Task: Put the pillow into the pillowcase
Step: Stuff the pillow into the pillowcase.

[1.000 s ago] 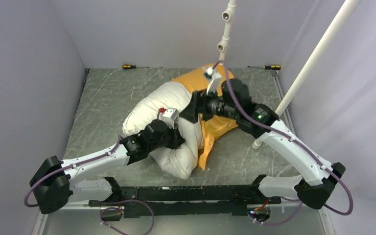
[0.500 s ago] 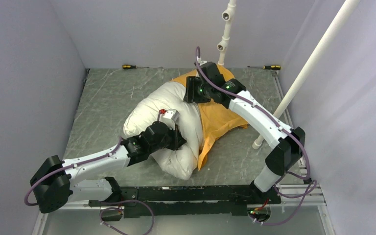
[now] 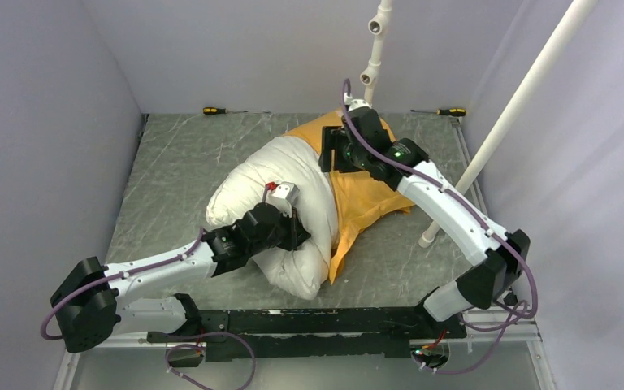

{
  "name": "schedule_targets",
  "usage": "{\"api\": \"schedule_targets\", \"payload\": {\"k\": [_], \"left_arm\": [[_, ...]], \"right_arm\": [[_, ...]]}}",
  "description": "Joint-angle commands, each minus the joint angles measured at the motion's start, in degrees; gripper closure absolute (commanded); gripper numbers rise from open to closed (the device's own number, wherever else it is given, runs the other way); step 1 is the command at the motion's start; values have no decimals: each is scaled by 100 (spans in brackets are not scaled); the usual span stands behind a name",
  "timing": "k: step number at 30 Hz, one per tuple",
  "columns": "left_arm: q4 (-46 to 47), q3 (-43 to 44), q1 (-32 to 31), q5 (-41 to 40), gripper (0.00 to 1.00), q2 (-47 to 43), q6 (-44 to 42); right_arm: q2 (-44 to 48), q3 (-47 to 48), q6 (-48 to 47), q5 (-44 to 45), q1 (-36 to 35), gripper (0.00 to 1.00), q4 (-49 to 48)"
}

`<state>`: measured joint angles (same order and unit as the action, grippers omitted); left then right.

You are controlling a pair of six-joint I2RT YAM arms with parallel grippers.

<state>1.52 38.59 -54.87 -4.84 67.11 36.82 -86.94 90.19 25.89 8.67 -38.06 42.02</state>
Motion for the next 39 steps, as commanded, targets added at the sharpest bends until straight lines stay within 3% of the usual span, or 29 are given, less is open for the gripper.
{"api": "schedule_targets", "payload": {"k": [1,8,16,17,19,20,24,26,28,34,37,39], "left_arm": [[230,-13,-58,-26,100,207,10],[168,17,-83,-46,100,217,-16],[95,46,-94,-78,100,185,-35],[109,36,-94,-86,100,180,-33],[95,47,-94,-87,100,171,-37],[76,56,-98,-75,100,171,-39],[-137,126,-103,-83,100,118,-47],[-404,96,-103,-169,100,14,28],[-371,-28,-103,-270,100,-150,80],[-480,6,-103,-645,100,-550,-83],[-467,279,-103,-657,100,-528,-343],[-402,540,-96,-684,100,-456,-465]], "right_arm": [[343,-53,-41,118,210,32,-278],[-269,24,-292,-386,345,47,-285],[-297,-199,-248,-778,335,45,-644],[-335,-159,-256,-774,335,55,-635],[-499,30,-295,-640,335,93,-454],[-602,173,-328,-559,335,100,-317],[-624,862,-531,-799,337,100,-33],[-460,1244,-618,-1378,344,100,28],[-246,1509,-645,-2517,344,100,-158],[9,1227,111,-6496,237,100,-1435],[143,661,473,-7139,-236,100,-2154],[39,724,378,-7231,-669,100,-2001]]}}
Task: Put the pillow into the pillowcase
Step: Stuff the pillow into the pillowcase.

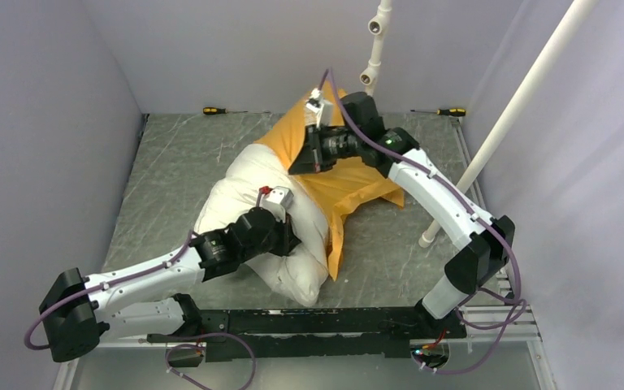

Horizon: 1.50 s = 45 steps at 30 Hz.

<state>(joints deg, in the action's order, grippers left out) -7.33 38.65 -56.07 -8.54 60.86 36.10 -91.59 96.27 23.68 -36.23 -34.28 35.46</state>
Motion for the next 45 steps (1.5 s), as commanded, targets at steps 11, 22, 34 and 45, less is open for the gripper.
{"api": "schedule_targets", "payload": {"k": [11,22,34,45], "left_arm": [[482,373,1368,346,100,-546,1],[-2620,2122,1513,2665,36,-833,407],[-6054,5648,1705,923,4,714,-612],[-4582,2769,5297,3364,6,923,-1523]], "right_arm": [[838,-1152,773,-2294,-1322,100,-1793],[-245,-1118,589,-121,-924,100,-1136],[-419,-1092,813,-20,-786,100,-1296],[-436,-1043,1233,-366,-700,100,-1649]]}}
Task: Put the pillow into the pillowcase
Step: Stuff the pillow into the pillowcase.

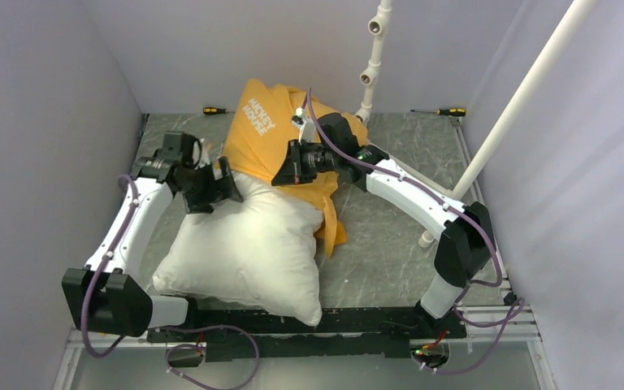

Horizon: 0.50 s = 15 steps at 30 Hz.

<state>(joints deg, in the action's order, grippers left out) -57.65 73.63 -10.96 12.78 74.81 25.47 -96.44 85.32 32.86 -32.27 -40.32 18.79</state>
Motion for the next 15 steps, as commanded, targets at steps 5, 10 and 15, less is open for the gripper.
{"api": "schedule_targets", "payload": {"k": [5,10,15], "left_arm": [[3553,-2326,1014,3731,96,-851,569],[6600,-2689,723,3385,100,-1534,2064],[7067,-2571,491,2450,100,-1768,2317]], "right_arm": [[-24,294,804,-1698,-164,100,-537],[47,683,1182,-2282,-448,100,-799],[152,872,1679,-2886,-905,100,-1609]]}}
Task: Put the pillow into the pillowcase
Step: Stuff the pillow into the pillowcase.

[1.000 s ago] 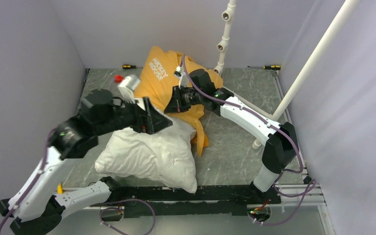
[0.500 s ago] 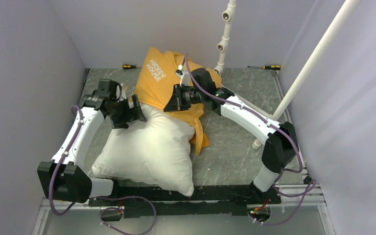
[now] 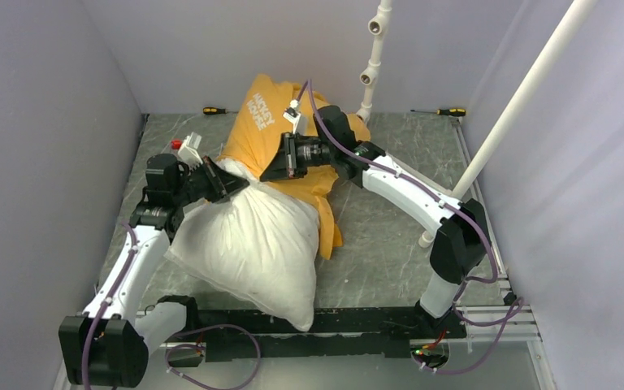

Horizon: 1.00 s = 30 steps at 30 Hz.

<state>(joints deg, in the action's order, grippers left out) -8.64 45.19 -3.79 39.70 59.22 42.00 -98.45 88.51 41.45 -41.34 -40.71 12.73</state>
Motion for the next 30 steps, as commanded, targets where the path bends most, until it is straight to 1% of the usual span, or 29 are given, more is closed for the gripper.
{"api": "schedule_targets", "payload": {"k": [1,3,5,7,9,10,11,12,13,14,15,18,20,25,27,30], "left_arm": [[2165,264,-246,-275,100,-139,635],[2252,138,-283,-335,100,9,670],[2482,-59,-339,-435,100,90,735],[2529,-186,-415,-564,100,64,628],[2345,-195,-481,-602,100,-37,371],[2210,-199,-513,-585,100,-99,219],[2077,-226,-539,-525,100,-171,93],[1982,-267,-565,-411,100,-233,-41],[1873,-318,-595,-327,100,-309,-183],[1672,-389,-642,-267,100,-388,-312],[1507,-464,-691,-259,100,-472,-422],[1101,-791,-917,-401,100,-752,-652],[948,-1048,-1091,-595,100,-946,-681],[1047,-1653,-1575,-1028,100,-1329,-391],[1045,-1775,-1750,-1188,100,-1392,-375],[1014,-1781,-1958,-1313,100,-1343,-393]], "right_arm": [[361,595,836,-2102,-962,100,-1080],[400,575,753,-2261,-1106,100,-1106],[433,478,340,-2225,-1157,100,-612],[477,272,-268,-1749,-1140,100,254],[508,144,-797,-712,-1088,98,1260],[530,148,-1009,-83,-1081,92,1876],[582,141,-1094,400,-1080,81,2164],[666,138,-1163,803,-1080,67,2341],[787,120,-1159,1140,-1077,54,2397],[940,136,-1157,1414,-1072,43,2419],[1066,203,-1157,1657,-1059,35,2448],[1228,676,-1226,2191,-973,16,2736],[1187,1079,-1253,2516,-890,13,2954],[606,2069,-1314,3253,-749,13,3536],[237,2427,-1344,3490,-729,19,3709],[-299,2922,-1446,3779,-702,24,3968]]}}
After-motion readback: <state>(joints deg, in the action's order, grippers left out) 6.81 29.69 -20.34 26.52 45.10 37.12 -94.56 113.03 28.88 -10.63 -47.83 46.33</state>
